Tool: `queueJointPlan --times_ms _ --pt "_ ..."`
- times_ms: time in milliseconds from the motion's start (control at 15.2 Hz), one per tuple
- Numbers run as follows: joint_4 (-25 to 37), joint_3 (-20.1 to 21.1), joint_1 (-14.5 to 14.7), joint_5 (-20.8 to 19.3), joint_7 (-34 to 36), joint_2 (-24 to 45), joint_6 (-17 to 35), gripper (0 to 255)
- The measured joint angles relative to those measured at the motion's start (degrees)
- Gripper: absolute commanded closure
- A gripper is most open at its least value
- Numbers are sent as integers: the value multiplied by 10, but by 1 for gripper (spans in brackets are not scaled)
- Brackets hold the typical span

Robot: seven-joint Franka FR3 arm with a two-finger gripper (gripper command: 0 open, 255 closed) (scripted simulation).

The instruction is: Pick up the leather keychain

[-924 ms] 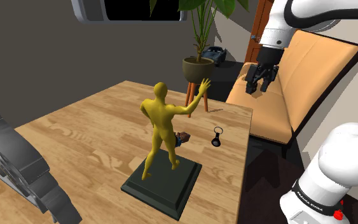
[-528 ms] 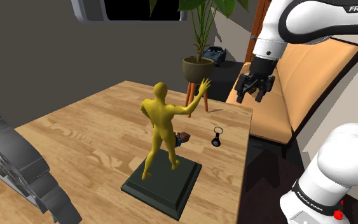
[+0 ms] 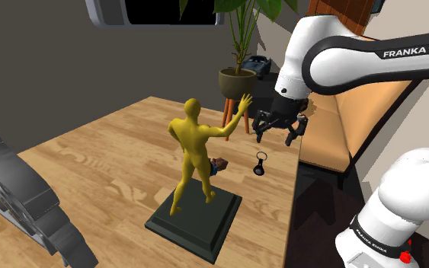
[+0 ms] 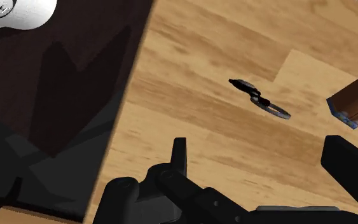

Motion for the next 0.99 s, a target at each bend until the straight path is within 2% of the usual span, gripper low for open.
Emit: queueJointPlan --times_ms 198,660,726,990 --pt "2 58 -16 21 88 30 41 0" --pt "-34 88 -16 39 106 54 104 0" --pt "-36 90 -16 40 106 55 108 255" --pt "-37 91 -16 41 107 57 111 255"
